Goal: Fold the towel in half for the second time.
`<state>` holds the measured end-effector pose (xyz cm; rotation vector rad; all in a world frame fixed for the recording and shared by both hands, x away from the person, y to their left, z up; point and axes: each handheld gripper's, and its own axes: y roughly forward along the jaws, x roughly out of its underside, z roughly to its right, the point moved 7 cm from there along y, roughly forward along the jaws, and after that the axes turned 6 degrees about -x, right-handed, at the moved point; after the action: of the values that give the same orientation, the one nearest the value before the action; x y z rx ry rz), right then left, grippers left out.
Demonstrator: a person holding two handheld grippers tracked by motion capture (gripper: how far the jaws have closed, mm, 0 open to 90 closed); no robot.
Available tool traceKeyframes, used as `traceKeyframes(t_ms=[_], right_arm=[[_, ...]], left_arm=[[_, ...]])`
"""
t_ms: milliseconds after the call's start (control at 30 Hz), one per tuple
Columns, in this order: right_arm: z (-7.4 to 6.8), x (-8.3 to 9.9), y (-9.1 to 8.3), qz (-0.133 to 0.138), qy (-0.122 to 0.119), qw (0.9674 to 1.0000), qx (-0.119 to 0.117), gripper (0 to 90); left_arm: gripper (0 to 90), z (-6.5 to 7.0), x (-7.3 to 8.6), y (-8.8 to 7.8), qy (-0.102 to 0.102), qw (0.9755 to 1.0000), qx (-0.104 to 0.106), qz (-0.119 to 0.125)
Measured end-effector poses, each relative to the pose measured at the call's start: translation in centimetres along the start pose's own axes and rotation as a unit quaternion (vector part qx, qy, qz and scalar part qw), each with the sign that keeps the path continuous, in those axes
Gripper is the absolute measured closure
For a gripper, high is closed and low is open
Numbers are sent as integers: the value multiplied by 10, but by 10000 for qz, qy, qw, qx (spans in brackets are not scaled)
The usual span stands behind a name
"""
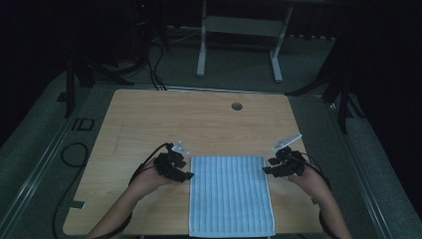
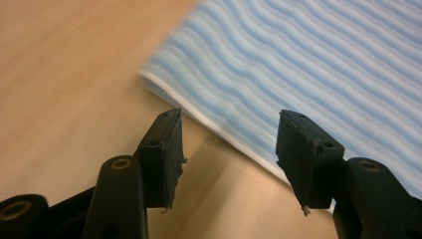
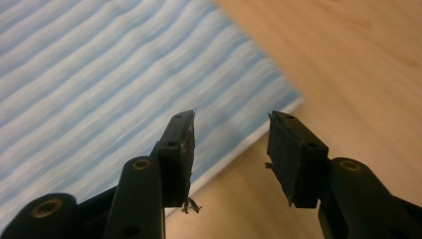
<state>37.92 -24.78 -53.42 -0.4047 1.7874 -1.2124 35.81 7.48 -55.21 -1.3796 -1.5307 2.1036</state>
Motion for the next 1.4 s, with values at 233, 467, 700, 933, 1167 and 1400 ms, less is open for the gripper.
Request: traceKeyframes(t_ms=[233, 467, 700, 933, 1167, 1400], right_arm=[[25, -15, 14, -204, 185, 9996, -49, 504], [42, -17, 35, -402, 346, 9985, -141, 497], [50, -17, 56, -671, 409, 9964, -319, 582], [53, -19, 57, -637, 460, 9966, -251, 858], [59, -38, 42, -576, 278, 9979, 119, 873], [56, -59, 15, -304, 43, 9987, 415, 873]], left_arm=[[431, -31, -18, 23, -169, 9997, -27, -162], [431, -37, -28, 45, -265, 9990, 263, -230], [484, -35, -28, 66, 164, 9975, -83, -678], [853, -35, -40, 64, 123, 9990, -62, -425], [868, -46, -57, 50, -1, 9994, -256, -247], [866, -52, -76, 14, 101, 9993, -322, 132]])
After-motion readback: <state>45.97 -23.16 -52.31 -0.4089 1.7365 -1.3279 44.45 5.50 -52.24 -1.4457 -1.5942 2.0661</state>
